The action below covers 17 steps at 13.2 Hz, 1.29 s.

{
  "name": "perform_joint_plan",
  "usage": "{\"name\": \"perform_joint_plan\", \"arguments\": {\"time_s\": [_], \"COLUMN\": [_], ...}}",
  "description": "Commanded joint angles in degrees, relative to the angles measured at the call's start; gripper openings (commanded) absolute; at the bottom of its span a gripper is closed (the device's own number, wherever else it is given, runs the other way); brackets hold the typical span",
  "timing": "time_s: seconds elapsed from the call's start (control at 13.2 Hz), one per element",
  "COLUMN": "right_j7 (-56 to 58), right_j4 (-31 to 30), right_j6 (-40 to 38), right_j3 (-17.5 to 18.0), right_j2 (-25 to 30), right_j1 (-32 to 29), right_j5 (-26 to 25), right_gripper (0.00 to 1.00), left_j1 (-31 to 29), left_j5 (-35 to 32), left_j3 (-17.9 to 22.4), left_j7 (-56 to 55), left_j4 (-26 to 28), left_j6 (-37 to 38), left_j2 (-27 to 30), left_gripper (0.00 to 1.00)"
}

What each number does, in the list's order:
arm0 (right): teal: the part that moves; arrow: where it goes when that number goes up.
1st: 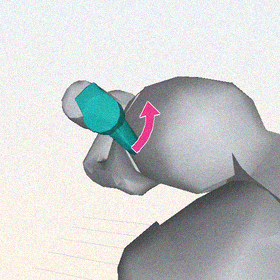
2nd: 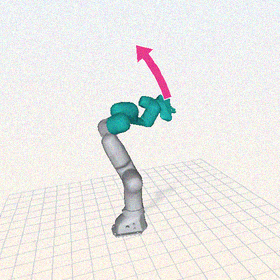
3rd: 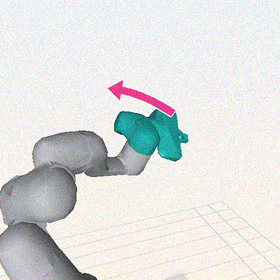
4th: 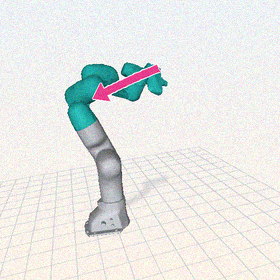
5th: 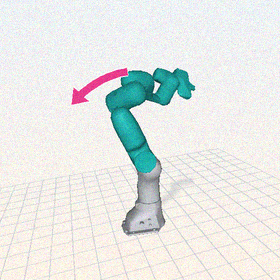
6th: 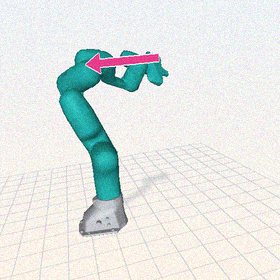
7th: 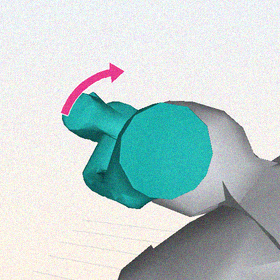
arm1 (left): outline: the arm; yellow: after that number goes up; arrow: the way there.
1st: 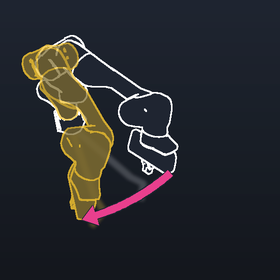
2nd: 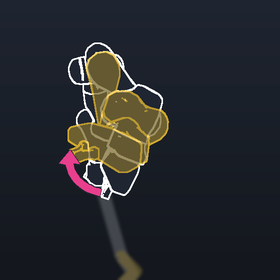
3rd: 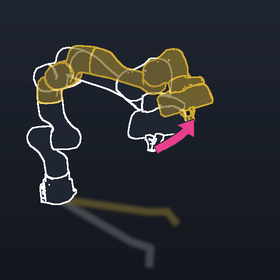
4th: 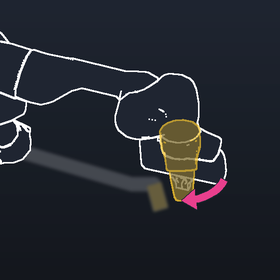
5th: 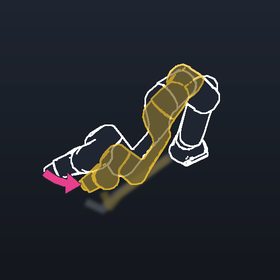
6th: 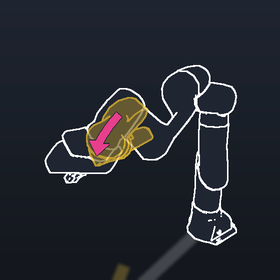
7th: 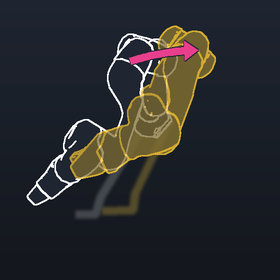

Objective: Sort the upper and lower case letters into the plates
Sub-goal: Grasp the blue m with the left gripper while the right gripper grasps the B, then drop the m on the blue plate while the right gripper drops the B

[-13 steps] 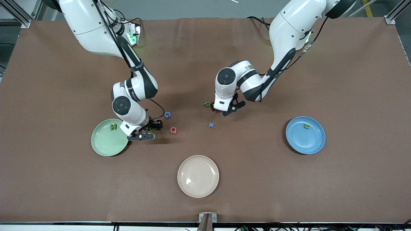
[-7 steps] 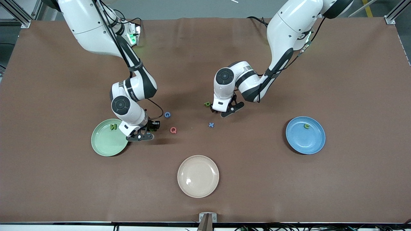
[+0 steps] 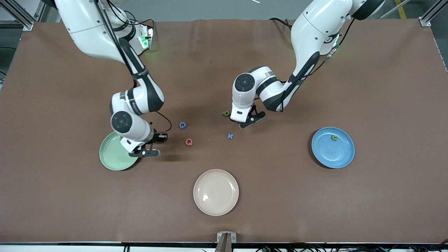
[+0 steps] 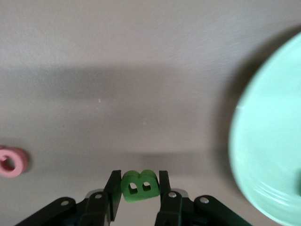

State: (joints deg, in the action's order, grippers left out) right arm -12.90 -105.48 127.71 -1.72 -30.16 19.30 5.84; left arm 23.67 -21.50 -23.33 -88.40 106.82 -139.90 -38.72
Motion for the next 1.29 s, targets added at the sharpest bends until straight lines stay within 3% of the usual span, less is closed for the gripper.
{"name": "perform_joint_plan", "arguments": {"time_s": [0.0,0.23,0.46,0.68,0.99,1.21], "right_j7": [6.97,18.32,19.76,19.76,19.76,19.76], "right_j4": [4.40,3.97,-0.23,-2.17,-4.38,-5.26], "right_j6": [-7.90,-6.34,-0.38,2.97,6.85,7.90], "right_j3": [0.66,0.66,0.66,0.66,0.58,0.58], "right_j2": [1.68,1.16,0.98,0.36,-1.13,-1.48], "right_j1": [-4.25,-10.32,-11.04,-11.48,-12.18,-12.54], "right_j5": [-0.48,-0.39,-0.39,-0.39,-0.48,-0.48], "right_gripper": [0.03,0.03,0.03,0.03,0.04,0.05], "left_j1": [0.07,-4.22,-12.12,-21.70,-34.36,-41.13], "left_j5": [-3.27,-2.85,2.23,2.96,2.26,1.12], "left_j3": [0.74,0.05,-2.94,-6.10,-6.82,-6.64], "left_j7": [-0.11,7.42,19.36,29.75,43.72,51.73], "left_j4": [-0.56,-0.83,-0.91,-0.65,0.49,0.14], "left_j6": [-0.29,1.90,6.12,11.56,14.04,13.16], "left_j2": [-0.39,4.86,10.06,13.40,13.68,10.44], "left_gripper": [0.26,0.26,0.26,0.25,0.24,0.24]}}
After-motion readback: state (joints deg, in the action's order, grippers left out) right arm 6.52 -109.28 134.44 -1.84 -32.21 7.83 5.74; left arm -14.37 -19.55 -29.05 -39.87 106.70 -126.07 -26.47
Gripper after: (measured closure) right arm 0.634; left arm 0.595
